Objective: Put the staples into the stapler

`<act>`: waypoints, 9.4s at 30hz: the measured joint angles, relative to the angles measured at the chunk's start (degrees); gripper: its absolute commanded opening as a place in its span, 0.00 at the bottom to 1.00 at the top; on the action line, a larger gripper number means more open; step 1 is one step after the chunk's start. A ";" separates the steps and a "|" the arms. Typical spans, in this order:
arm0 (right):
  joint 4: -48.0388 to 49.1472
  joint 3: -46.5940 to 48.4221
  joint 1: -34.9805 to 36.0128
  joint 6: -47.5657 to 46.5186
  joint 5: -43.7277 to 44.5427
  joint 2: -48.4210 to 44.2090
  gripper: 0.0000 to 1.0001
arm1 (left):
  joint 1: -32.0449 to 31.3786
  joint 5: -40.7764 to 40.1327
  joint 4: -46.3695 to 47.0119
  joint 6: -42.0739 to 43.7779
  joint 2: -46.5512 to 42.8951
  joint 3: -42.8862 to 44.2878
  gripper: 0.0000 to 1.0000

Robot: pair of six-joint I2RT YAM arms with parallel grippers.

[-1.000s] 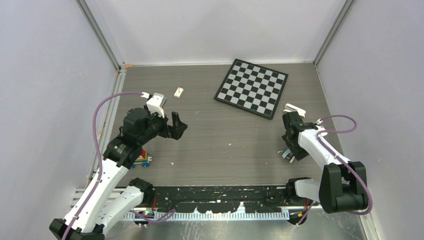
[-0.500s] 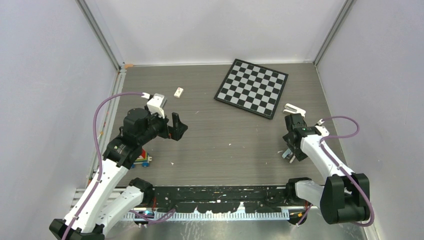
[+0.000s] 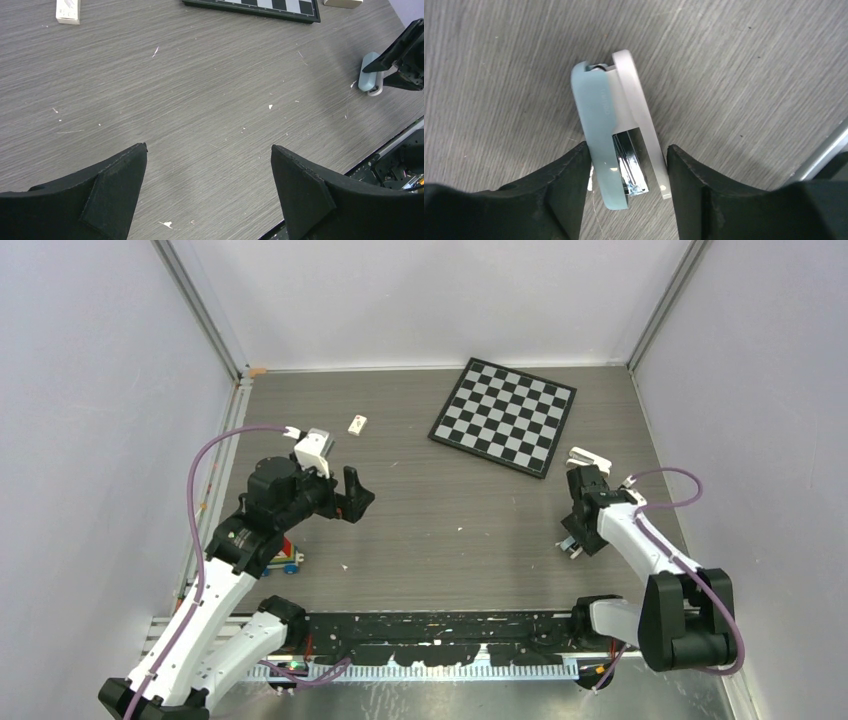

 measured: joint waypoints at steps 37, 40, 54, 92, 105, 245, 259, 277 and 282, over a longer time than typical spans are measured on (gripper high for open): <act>38.01 7.04 50.95 -19.45 -16.06 -9.70 0.41 | -0.81 16.11 22.95 -38.66 13.42 -6.97 0.79; 38.75 8.70 53.40 -20.48 -14.21 -7.89 0.41 | -1.16 17.25 25.79 -41.24 15.30 -6.99 0.77; 39.23 10.84 57.83 -23.23 -7.93 -3.98 0.42 | -2.80 20.22 31.15 -47.76 18.12 -8.94 0.57; 33.20 5.20 57.86 -27.71 -11.87 -8.39 0.58 | -3.48 22.38 15.06 -32.57 19.50 -1.62 0.00; 36.44 6.51 58.07 -28.85 -14.53 -0.26 0.56 | -3.08 20.90 14.88 -31.63 21.84 -1.64 0.00; 65.53 -1.60 57.66 -39.87 -11.26 -5.25 0.33 | -2.97 25.57 4.33 -20.52 8.26 1.18 0.00; 68.17 -4.04 57.33 -43.19 -5.97 -2.78 0.30 | -2.97 26.29 -2.38 -17.53 9.75 1.20 0.00; 73.37 -6.64 57.29 -47.21 -5.03 -2.23 0.30 | -2.97 28.63 -9.53 -13.07 8.74 1.09 0.00; 74.40 -7.23 57.29 -48.54 -5.01 -2.23 0.29 | -2.97 29.62 -11.21 -11.65 8.83 1.07 0.00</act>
